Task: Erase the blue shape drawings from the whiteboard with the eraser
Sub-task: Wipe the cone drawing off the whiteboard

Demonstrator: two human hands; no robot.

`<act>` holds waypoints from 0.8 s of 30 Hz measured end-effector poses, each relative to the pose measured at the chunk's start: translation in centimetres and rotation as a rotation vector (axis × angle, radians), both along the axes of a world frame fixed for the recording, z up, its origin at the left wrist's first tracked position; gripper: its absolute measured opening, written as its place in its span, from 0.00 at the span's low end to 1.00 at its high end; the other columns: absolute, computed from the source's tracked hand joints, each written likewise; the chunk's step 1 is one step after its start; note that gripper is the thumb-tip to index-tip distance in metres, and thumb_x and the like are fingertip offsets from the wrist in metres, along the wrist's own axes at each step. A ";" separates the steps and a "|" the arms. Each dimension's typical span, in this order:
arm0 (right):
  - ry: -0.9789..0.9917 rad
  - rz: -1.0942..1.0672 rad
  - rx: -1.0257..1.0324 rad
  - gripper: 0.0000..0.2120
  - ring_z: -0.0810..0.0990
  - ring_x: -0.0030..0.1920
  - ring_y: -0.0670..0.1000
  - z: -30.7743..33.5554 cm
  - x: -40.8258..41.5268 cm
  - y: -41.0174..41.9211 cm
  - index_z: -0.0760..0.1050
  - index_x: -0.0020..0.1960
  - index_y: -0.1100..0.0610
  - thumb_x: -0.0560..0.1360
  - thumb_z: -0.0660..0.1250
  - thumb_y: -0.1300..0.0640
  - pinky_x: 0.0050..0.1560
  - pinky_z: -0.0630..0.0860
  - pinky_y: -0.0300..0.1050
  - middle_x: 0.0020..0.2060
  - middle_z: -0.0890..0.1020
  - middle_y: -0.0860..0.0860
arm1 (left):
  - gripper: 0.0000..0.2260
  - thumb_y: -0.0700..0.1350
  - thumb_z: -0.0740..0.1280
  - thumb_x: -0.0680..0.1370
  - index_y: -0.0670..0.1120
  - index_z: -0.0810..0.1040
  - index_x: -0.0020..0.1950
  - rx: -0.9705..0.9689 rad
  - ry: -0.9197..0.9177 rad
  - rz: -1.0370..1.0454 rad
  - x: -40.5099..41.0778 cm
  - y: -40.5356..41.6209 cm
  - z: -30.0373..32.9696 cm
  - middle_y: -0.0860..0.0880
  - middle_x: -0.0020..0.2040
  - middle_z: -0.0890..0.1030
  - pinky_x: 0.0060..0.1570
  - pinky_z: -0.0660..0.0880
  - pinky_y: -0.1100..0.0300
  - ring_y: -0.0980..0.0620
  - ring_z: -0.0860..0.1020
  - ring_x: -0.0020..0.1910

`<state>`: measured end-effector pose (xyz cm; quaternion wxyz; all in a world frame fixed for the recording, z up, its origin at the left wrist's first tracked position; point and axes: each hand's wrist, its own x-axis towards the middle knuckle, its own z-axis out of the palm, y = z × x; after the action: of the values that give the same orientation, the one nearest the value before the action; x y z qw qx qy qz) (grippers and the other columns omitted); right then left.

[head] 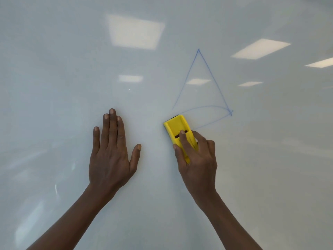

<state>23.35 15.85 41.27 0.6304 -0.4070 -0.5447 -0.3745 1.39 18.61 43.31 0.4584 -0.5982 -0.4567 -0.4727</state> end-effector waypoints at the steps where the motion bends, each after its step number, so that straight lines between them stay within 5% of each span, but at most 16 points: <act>1: 0.027 -0.002 -0.001 0.16 0.71 0.49 0.56 0.5 0.6 0.1 0.79 0.65 0.52 0.79 0.67 0.49 0.45 0.77 0.53 0.60 0.79 0.54 | 0.37 0.58 0.53 0.84 0.35 0.50 0.85 -0.001 -0.001 0.002 0.0 0.0 0.0 0.39 0.86 0.48 0.83 0.42 0.47 0.42 0.48 0.86; 12: -0.060 0.022 -0.010 0.16 0.71 0.50 0.54 2.2 -0.6 -0.1 0.77 0.66 0.49 0.81 0.64 0.46 0.46 0.76 0.50 0.62 0.78 0.50 | 0.37 0.58 0.53 0.84 0.36 0.50 0.85 0.002 -0.001 -0.011 0.0 0.0 -0.1 0.39 0.86 0.49 0.83 0.44 0.46 0.42 0.49 0.86; 24: 0.111 -0.003 -0.012 0.17 0.72 0.50 0.56 5.3 2.6 0.6 0.78 0.66 0.49 0.79 0.67 0.47 0.44 0.77 0.51 0.60 0.79 0.52 | 0.37 0.58 0.53 0.84 0.35 0.50 0.85 -0.002 -0.004 -0.026 0.1 -0.1 -0.2 0.39 0.86 0.49 0.84 0.41 0.47 0.42 0.47 0.86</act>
<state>25.96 16.44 46.57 0.6566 -0.4319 -0.5104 -0.3491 1.48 18.52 43.08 0.4510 -0.6035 -0.4502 -0.4793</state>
